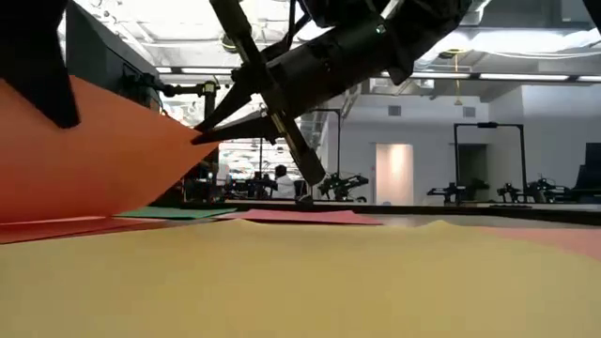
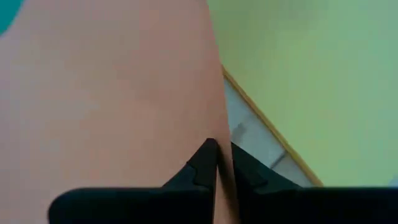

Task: Organize paper
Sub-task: Stack the orange paper on top of the orange paper

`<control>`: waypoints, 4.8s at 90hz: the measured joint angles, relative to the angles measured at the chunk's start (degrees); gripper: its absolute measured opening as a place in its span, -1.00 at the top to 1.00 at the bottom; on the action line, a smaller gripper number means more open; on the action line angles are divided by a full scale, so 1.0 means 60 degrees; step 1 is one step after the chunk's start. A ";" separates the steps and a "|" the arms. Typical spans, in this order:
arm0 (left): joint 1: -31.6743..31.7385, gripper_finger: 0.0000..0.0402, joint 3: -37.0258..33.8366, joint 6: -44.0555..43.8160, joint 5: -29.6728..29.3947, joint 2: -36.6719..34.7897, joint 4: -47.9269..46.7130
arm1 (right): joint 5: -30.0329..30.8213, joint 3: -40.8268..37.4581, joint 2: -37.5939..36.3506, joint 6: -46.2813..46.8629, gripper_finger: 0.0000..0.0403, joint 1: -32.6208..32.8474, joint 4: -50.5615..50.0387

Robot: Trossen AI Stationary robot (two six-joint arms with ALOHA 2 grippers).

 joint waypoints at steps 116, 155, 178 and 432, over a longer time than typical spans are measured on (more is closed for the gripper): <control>-0.1618 0.97 -0.1530 -0.1399 0.4284 -0.0392 -0.3053 | -0.0107 0.0000 0.0000 -0.0443 1.00 -0.0536 0.0156; -0.0198 1.00 -0.4940 0.0091 0.6692 -0.2821 -0.0101 | -0.0186 0.0000 0.0000 -0.0563 1.00 -0.0539 0.0177; 0.0013 1.00 -0.6262 0.0013 0.7056 -0.3368 0.1500 | -0.0193 0.0000 0.0000 -0.0688 1.00 -0.0540 0.0150; -0.0005 1.00 -0.6500 0.1701 0.7520 -0.3362 0.2921 | -0.0495 0.0007 0.0015 -0.0307 1.00 -0.0627 -0.0136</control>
